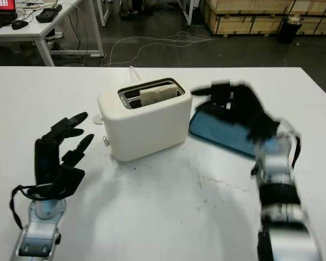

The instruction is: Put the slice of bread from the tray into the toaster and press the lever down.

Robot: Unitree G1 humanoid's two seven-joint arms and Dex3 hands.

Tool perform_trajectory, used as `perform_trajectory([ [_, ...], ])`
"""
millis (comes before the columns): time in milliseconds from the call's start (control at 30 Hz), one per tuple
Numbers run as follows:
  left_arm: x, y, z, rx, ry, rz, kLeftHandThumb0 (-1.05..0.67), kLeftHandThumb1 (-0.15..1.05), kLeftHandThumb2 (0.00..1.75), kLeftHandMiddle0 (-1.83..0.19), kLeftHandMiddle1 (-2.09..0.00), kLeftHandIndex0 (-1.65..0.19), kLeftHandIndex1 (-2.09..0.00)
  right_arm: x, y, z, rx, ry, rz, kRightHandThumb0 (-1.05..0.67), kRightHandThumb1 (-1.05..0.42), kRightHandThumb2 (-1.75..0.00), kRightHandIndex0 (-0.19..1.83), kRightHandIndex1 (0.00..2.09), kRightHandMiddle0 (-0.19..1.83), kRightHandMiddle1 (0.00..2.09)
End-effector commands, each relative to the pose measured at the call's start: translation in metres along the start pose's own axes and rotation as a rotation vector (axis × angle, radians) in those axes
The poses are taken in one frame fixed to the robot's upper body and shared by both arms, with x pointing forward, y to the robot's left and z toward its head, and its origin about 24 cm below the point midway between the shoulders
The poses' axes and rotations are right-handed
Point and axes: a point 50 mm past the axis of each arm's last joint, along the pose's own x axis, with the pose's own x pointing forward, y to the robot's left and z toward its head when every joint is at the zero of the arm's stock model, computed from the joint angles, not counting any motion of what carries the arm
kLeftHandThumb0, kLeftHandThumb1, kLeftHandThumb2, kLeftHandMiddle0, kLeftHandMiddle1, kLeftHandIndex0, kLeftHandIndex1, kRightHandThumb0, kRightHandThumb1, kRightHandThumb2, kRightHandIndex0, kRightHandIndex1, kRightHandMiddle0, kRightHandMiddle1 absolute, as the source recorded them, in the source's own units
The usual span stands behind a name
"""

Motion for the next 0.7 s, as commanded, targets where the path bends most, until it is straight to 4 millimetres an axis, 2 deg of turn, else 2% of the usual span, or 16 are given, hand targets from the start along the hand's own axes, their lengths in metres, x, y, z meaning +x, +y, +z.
perform_trajectory([
  [0, 0.009, 0.012, 0.007, 0.062, -0.063, 0.004, -0.41, 0.92, 0.11, -0.51, -0.99, -0.75, -0.18, -0.007, 0.002, -0.004, 0.059, -0.012, -0.043, -0.46, -0.89, 0.0, 1.1, 0.26, 1.06, 0.01],
  [167, 0.028, 0.038, 0.019, 0.202, -0.195, -0.071, -0.35, 0.92, 0.05, -0.61, -1.03, -0.85, -0.22, -0.021, 0.003, -0.015, 0.097, -0.001, -0.101, -0.46, -0.9, 0.0, 1.15, 0.19, 1.06, 0.0],
  [333, 0.051, 0.056, 0.034, 0.317, -0.287, -0.205, -0.32, 0.86, 0.0, -0.84, -0.95, -1.01, -0.22, -0.021, 0.004, -0.018, 0.107, 0.007, -0.116, -0.48, -0.9, 0.0, 1.17, 0.17, 1.07, 0.0],
  [533, 0.07, 0.055, 0.047, 0.407, -0.353, -0.357, -0.35, 0.81, 0.0, -1.04, -0.95, -1.21, -0.22, -0.018, 0.007, -0.017, 0.108, 0.011, -0.105, -0.46, -0.88, 0.0, 1.18, 0.13, 1.08, 0.01],
  [667, 0.081, 0.051, 0.049, 0.467, -0.391, -0.442, -0.37, 0.79, 0.0, -1.14, -0.92, -1.28, -0.18, -0.018, 0.006, -0.015, 0.098, 0.007, -0.106, -0.45, -0.88, 0.0, 1.19, 0.12, 1.09, 0.01],
])
